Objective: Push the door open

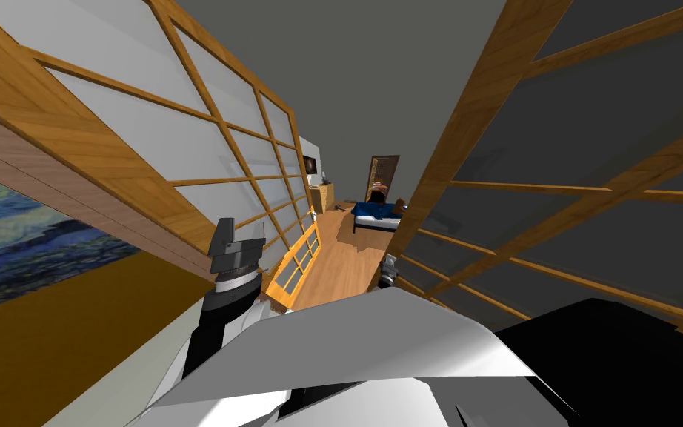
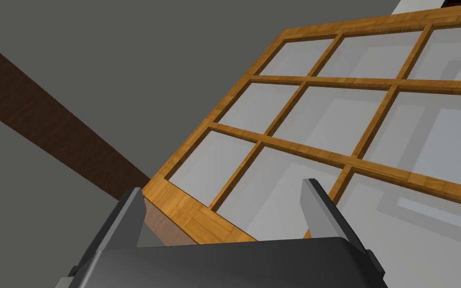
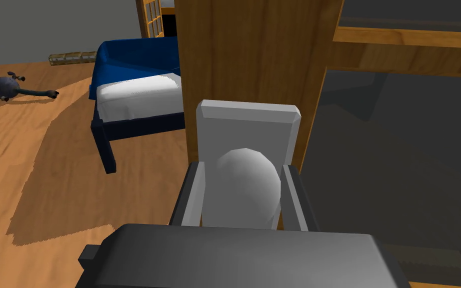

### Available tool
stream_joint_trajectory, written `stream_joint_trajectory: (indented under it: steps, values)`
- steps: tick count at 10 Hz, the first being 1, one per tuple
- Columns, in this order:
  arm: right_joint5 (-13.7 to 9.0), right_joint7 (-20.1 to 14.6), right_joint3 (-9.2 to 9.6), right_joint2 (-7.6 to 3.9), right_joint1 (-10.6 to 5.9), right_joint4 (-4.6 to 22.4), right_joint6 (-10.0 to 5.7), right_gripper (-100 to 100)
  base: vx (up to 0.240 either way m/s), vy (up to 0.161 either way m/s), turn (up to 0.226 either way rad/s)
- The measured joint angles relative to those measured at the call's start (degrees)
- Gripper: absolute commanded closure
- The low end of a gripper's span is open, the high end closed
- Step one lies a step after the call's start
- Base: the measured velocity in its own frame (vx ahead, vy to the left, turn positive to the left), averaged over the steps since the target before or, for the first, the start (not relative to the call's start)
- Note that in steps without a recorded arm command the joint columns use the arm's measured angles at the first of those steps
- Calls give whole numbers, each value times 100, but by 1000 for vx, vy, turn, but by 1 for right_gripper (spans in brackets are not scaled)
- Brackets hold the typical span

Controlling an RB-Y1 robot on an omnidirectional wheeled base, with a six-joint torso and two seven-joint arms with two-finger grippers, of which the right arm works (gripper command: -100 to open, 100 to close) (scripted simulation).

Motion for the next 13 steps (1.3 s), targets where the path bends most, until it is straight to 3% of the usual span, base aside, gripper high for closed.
stream_joint_trajectory:
  steps: [4,6,8,10,11,13]
  values:
    - [-127,92,-211,41,107,-95,-38,100,176,-36,-49]
    - [-163,77,-255,23,63,-5,-83,100,149,-60,-32]
    - [-262,135,-337,14,167,-116,-54,100,199,-64,-52]
    - [-372,140,-464,-14,110,-27,-123,100,198,-98,-53]
    - [-435,208,-524,-8,182,-148,-121,100,213,-96,-44]
    - [-534,184,-638,-57,194,-111,-182,100,192,-93,-55]
